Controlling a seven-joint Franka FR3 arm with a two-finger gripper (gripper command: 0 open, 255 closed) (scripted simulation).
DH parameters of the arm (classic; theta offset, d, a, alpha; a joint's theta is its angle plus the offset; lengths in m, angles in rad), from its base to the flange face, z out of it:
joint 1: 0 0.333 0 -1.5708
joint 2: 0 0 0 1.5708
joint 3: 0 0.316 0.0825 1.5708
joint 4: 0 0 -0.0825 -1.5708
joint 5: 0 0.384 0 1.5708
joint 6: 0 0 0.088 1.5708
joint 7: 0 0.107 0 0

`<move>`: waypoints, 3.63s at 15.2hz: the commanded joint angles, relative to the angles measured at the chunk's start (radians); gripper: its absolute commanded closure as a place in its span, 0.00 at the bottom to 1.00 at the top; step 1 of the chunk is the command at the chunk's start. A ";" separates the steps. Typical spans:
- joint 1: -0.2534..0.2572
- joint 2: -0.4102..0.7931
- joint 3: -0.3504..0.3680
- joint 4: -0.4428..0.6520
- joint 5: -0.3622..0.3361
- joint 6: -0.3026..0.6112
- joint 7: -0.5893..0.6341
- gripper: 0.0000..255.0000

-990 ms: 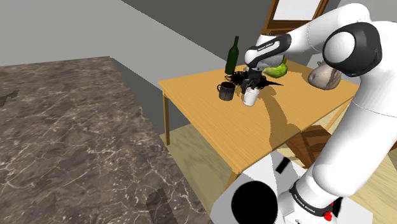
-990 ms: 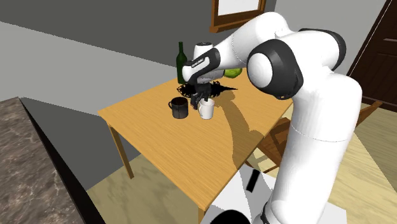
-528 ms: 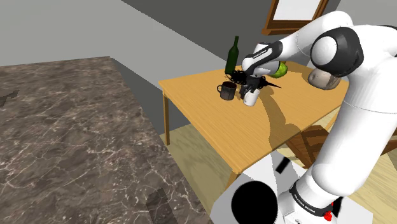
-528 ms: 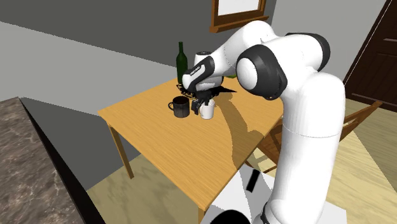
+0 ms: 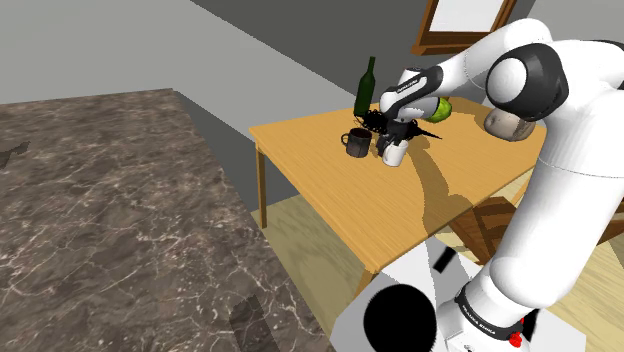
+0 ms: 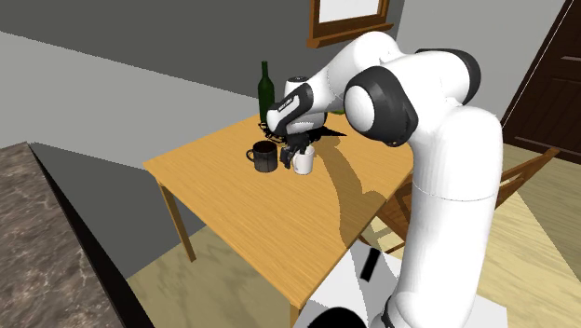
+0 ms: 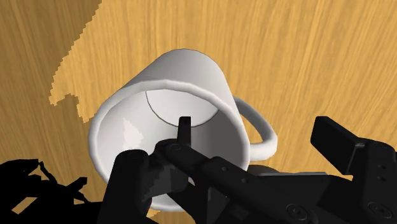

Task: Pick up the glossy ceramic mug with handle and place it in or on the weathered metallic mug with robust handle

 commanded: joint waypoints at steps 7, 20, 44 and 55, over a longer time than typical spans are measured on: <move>0.000 0.001 0.000 0.000 0.000 0.000 -0.001 1.00; 0.012 -0.071 -0.014 0.054 -0.045 -0.118 0.027 1.00; 0.029 -0.137 -0.013 0.289 -0.086 -0.412 0.069 1.00; 0.074 0.171 0.059 0.741 0.001 -0.578 0.207 1.00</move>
